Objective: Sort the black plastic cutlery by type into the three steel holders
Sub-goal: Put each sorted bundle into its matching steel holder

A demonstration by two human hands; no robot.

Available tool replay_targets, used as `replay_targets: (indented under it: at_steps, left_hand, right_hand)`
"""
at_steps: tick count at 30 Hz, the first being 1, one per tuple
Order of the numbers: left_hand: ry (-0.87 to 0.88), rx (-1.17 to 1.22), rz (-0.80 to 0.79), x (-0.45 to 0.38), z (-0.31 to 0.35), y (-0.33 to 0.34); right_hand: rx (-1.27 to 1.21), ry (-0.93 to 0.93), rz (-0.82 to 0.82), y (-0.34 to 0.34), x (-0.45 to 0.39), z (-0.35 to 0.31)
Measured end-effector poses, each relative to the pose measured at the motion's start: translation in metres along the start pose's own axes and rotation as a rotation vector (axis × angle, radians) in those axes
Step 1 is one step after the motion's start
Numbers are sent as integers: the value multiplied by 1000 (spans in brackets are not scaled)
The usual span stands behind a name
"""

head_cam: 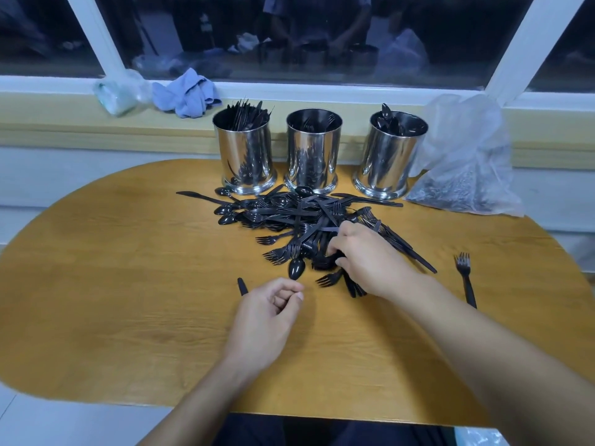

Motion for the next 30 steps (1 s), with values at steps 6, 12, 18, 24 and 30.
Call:
replay_targets:
  at_steps: [6,12,18,24,30]
  left_hand:
    - [-11,-4,-15,-3,2,-2]
    - [-57,42,-30,-4,8,-6]
    - [-61,263,48,-8,14,-7]
    - [-31,737,0,-4,55,14]
    - [-245,964,31,9,48,15]
  right_hand:
    - [14,-127,17,3,0,3]
    - [-322,-20,110,-1,4,3]
    - [-751,159,226,-23,8,-13]
    - [-1146,172,143,-32,27,-70]
    - [-1027,186,238,-4,57,-92]
Point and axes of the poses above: each hand's wrist, its own x-axis away from the middle knuckle, its own y-axis out of the palm, z = x × y, the point moved 2 cm from there along -x, towards the middle knuckle, and after that the axes turned 2 degrees about x, right-handed, at the moved point
